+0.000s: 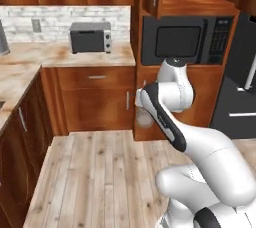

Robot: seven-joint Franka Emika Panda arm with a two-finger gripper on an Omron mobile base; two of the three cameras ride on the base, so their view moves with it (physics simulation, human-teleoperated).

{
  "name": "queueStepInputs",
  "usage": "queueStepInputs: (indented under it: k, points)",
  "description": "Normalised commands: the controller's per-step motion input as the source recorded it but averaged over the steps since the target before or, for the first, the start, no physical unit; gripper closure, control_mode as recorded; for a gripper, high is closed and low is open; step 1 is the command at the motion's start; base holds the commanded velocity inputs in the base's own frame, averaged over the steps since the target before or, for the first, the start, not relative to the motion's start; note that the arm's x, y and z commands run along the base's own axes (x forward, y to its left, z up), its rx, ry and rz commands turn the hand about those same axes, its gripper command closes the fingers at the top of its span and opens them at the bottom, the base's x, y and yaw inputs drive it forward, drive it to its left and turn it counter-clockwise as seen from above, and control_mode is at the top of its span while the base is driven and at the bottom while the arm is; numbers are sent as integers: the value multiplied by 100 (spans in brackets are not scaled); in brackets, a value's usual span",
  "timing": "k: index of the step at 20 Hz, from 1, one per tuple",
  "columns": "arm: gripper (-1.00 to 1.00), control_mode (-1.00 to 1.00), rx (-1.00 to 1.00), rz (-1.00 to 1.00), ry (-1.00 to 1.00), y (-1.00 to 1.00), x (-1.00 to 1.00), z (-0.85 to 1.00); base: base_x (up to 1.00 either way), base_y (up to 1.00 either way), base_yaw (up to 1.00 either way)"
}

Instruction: Move the glass cup from next to the sink to the open cabinet. Then, move the bowl with the eggplant to the fridge to clear the area for faucet cleaning.

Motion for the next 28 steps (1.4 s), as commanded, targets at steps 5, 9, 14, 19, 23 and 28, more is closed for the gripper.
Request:
queueStepInputs:
  k: [5,9,14,19,23,28]
  points:
    - [100,100,0,0,0,0,0,0,100,-100,-19]
    - [100,100,0,0,0,0,0,0,100,-97,-26]
    - [100,100,0,0,0,0,0,0,100,-18,-46]
    - [100,100,0,0,0,0,0,0,100,39,-49]
    - [100,100,0,0,0,0,0,0,69,37,-19]
    - [100,100,0,0,0,0,0,0,30,14,22]
